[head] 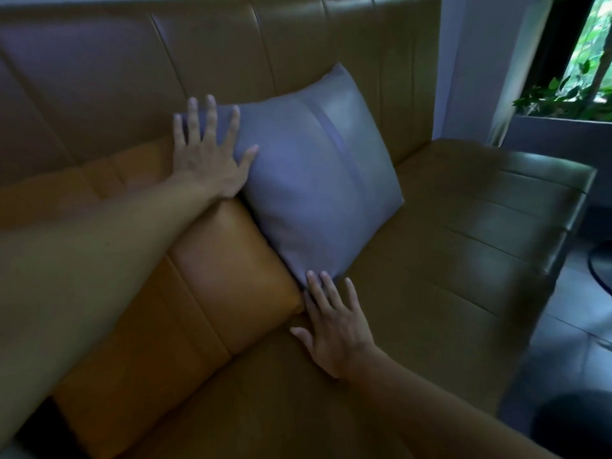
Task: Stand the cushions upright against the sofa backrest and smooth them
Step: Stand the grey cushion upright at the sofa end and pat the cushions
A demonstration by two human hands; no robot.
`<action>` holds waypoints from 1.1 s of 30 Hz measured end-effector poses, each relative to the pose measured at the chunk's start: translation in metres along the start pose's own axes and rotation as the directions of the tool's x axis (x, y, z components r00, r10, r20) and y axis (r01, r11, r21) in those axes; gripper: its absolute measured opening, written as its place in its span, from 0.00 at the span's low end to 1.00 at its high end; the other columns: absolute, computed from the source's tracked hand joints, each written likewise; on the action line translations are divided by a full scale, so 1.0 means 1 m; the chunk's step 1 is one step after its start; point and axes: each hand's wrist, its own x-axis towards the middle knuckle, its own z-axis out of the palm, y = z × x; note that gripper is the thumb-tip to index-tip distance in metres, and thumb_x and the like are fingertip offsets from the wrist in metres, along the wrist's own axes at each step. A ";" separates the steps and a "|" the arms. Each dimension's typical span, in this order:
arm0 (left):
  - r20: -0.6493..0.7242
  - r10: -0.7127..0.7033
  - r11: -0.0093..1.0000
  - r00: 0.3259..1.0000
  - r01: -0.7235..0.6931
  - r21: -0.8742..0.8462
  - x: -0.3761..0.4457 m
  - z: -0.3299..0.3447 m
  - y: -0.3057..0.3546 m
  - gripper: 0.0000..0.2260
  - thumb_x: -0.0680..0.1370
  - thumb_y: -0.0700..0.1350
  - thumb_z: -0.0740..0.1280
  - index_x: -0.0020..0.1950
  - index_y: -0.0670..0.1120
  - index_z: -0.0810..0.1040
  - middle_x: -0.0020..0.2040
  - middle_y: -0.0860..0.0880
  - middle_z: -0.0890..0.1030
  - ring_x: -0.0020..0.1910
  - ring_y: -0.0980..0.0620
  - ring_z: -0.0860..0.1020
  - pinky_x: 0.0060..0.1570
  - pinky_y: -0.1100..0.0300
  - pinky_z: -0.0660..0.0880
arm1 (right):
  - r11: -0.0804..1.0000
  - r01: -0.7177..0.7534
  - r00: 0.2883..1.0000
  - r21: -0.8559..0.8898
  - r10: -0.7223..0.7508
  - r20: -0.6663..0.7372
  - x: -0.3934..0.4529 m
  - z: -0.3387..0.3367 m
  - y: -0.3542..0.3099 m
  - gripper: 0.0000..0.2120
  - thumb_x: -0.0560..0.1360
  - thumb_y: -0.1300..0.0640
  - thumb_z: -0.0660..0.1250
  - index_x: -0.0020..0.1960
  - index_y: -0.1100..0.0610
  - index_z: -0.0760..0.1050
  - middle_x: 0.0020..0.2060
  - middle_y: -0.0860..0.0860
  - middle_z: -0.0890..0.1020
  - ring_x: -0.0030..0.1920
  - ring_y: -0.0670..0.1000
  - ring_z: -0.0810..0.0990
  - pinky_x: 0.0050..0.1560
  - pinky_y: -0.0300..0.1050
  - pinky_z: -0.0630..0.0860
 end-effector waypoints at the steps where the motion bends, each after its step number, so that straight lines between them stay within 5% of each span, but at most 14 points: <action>1: 0.004 -0.013 1.000 1.000 0.013 0.000 -0.003 -0.005 -0.005 0.35 0.79 0.68 0.43 0.81 0.52 0.43 0.82 0.42 0.42 0.79 0.38 0.39 0.76 0.39 0.38 | 0.999 -0.004 1.000 -0.037 0.005 0.012 -0.001 -0.006 -0.004 0.36 0.80 0.36 0.38 0.80 0.56 0.46 0.79 0.55 0.37 0.78 0.55 0.34 0.73 0.66 0.37; 4: -0.080 0.103 0.994 0.991 -0.099 0.051 -0.027 -0.017 -0.012 0.35 0.79 0.67 0.44 0.81 0.50 0.48 0.82 0.40 0.48 0.79 0.36 0.44 0.75 0.36 0.41 | 0.995 0.011 0.994 0.100 0.000 -0.112 0.004 -0.042 -0.021 0.30 0.81 0.44 0.41 0.78 0.57 0.57 0.80 0.58 0.47 0.79 0.57 0.40 0.74 0.66 0.40; 7: -0.054 0.394 0.914 0.917 -0.385 0.130 -0.064 -0.015 -0.014 0.34 0.78 0.66 0.47 0.80 0.50 0.60 0.80 0.40 0.57 0.79 0.37 0.53 0.74 0.35 0.48 | 0.872 0.162 0.963 0.462 -0.037 -0.267 0.007 -0.072 -0.053 0.30 0.81 0.45 0.47 0.79 0.57 0.53 0.80 0.55 0.49 0.79 0.54 0.45 0.77 0.56 0.47; 9: 0.083 0.389 0.904 0.918 -0.397 0.156 -0.086 -0.016 -0.034 0.34 0.77 0.66 0.42 0.79 0.53 0.61 0.81 0.43 0.57 0.80 0.40 0.53 0.74 0.36 0.48 | 0.744 0.089 0.992 0.662 -0.004 -0.129 0.001 -0.072 -0.072 0.33 0.82 0.41 0.49 0.80 0.54 0.44 0.80 0.54 0.44 0.79 0.54 0.43 0.77 0.51 0.45; 12: 0.168 0.136 0.964 0.976 -0.169 0.204 -0.097 -0.027 -0.084 0.34 0.77 0.67 0.37 0.81 0.56 0.52 0.82 0.46 0.50 0.80 0.41 0.46 0.74 0.35 0.44 | 0.654 -0.187 0.982 0.733 0.116 0.146 -0.012 -0.053 -0.085 0.35 0.81 0.39 0.49 0.80 0.55 0.39 0.80 0.55 0.40 0.79 0.55 0.41 0.76 0.50 0.44; 15: 0.104 0.032 0.987 0.994 -0.048 0.156 -0.108 -0.048 -0.114 0.33 0.78 0.67 0.42 0.81 0.54 0.51 0.82 0.44 0.50 0.80 0.38 0.46 0.74 0.35 0.45 | 0.668 -0.254 0.967 0.700 0.182 0.177 -0.026 -0.059 -0.103 0.35 0.82 0.40 0.48 0.79 0.58 0.40 0.80 0.58 0.42 0.79 0.58 0.42 0.77 0.51 0.45; 18: 0.015 0.132 0.983 0.991 -0.133 0.129 -0.144 -0.049 -0.117 0.33 0.79 0.65 0.45 0.80 0.52 0.56 0.81 0.42 0.55 0.79 0.37 0.52 0.74 0.34 0.50 | 0.805 0.144 0.979 0.575 -0.031 -0.202 -0.041 -0.087 -0.139 0.32 0.82 0.41 0.48 0.80 0.53 0.44 0.79 0.51 0.40 0.79 0.53 0.40 0.77 0.51 0.45; 20: 0.067 0.132 0.983 0.989 -0.139 0.120 -0.180 -0.038 -0.122 0.32 0.79 0.64 0.45 0.81 0.51 0.55 0.81 0.41 0.55 0.79 0.38 0.52 0.74 0.35 0.50 | 0.870 0.334 0.931 0.364 -0.244 -0.272 -0.050 -0.093 -0.161 0.31 0.81 0.41 0.49 0.80 0.52 0.53 0.79 0.53 0.45 0.79 0.55 0.45 0.76 0.59 0.49; 23: 0.122 0.028 0.993 0.992 -0.042 0.112 -0.211 -0.024 -0.147 0.32 0.79 0.64 0.41 0.81 0.52 0.51 0.82 0.43 0.50 0.80 0.40 0.47 0.76 0.39 0.46 | 0.924 0.338 0.939 0.181 -0.318 -0.129 -0.063 -0.079 -0.178 0.32 0.77 0.42 0.54 0.76 0.58 0.64 0.78 0.59 0.56 0.76 0.61 0.61 0.71 0.68 0.55; 28: 0.053 -0.143 0.989 0.988 0.141 0.035 -0.205 -0.046 -0.174 0.32 0.80 0.64 0.47 0.81 0.51 0.50 0.82 0.42 0.48 0.80 0.37 0.46 0.75 0.39 0.44 | 0.926 0.358 0.932 0.115 -0.348 -0.102 -0.075 -0.081 -0.208 0.33 0.76 0.43 0.54 0.75 0.62 0.65 0.77 0.60 0.61 0.76 0.61 0.61 0.71 0.71 0.47; 31: 0.195 -0.088 0.996 0.977 0.088 0.005 -0.217 -0.047 -0.181 0.31 0.80 0.65 0.43 0.82 0.54 0.47 0.82 0.45 0.44 0.80 0.42 0.42 0.76 0.40 0.43 | 0.880 0.474 0.880 -0.006 -0.474 -0.027 -0.078 -0.093 -0.233 0.30 0.81 0.45 0.50 0.78 0.60 0.56 0.79 0.57 0.44 0.79 0.60 0.46 0.70 0.71 0.32; 33: 0.249 -0.265 0.947 0.932 0.300 -0.111 -0.218 -0.056 -0.195 0.30 0.81 0.64 0.44 0.81 0.55 0.47 0.82 0.46 0.43 0.80 0.43 0.41 0.77 0.42 0.41 | 0.893 0.443 0.897 -0.082 -0.440 0.048 -0.081 -0.096 -0.247 0.27 0.82 0.49 0.47 0.79 0.58 0.52 0.76 0.55 0.33 0.78 0.60 0.36 0.68 0.71 0.27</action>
